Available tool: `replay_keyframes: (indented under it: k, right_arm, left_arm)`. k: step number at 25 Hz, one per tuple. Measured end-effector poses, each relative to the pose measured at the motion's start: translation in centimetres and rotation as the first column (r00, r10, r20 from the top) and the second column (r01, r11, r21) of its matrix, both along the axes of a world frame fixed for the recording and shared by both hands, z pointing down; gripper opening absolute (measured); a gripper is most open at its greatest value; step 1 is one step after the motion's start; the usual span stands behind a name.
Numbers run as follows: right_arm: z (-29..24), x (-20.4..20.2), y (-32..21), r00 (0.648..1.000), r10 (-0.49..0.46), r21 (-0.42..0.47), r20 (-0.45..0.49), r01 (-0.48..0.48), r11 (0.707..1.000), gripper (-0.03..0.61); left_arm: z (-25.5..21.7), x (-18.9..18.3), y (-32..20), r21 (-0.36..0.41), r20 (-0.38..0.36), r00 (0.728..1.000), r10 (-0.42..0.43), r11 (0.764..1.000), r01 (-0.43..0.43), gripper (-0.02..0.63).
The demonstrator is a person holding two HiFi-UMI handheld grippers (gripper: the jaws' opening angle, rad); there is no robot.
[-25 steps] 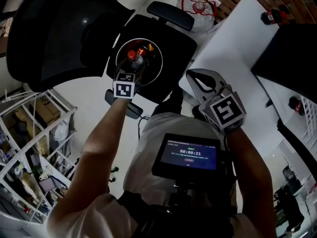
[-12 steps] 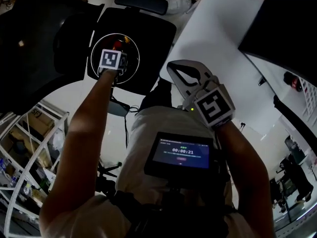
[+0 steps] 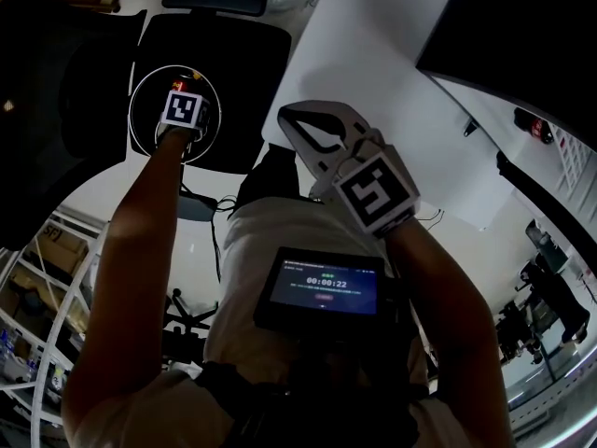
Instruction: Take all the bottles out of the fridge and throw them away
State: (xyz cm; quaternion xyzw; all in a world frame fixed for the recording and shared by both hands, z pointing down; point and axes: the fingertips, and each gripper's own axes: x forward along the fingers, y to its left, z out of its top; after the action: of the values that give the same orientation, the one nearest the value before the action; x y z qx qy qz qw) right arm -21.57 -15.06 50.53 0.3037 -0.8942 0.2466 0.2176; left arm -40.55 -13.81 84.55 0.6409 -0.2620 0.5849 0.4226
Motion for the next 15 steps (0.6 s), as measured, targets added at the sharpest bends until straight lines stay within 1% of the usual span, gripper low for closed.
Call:
replay_keyframes:
  k: [2,7,10,12,15]
  right_arm:
    - [0.1,0.3,0.1,1.0,0.006,-0.003,-0.003,-0.006,1.0,0.006]
    - [0.0,0.8,0.2,1.0,0.009,0.007,-0.003,-0.009,1.0,0.006]
    - [-0.6,0.7,0.5,1.0,0.013,0.016,0.002,-0.013,1.0,0.006]
    - [-1.7,0.6,0.9,1.0,0.01,0.033,0.008,-0.011,0.999,0.006]
    - [-3.4,0.8,1.4,1.0,0.007,0.065,0.02,-0.008,0.998,0.006]
  left_arm:
    - [0.2,-0.3,0.2,0.003,0.014,1.0,-0.004,1.0,0.004,0.334]
    - [-0.8,-0.6,-1.5,0.057,0.039,0.999,-0.003,0.998,0.001,0.336]
    - [-2.3,-0.8,-1.8,0.084,0.026,0.998,-0.063,0.995,0.06,0.336]
    - [-4.1,-0.8,-1.6,0.104,0.014,0.995,-0.099,0.99,0.097,0.336]
    - [-7.3,-1.6,-2.1,0.199,0.008,0.991,-0.135,0.971,0.13,0.337]
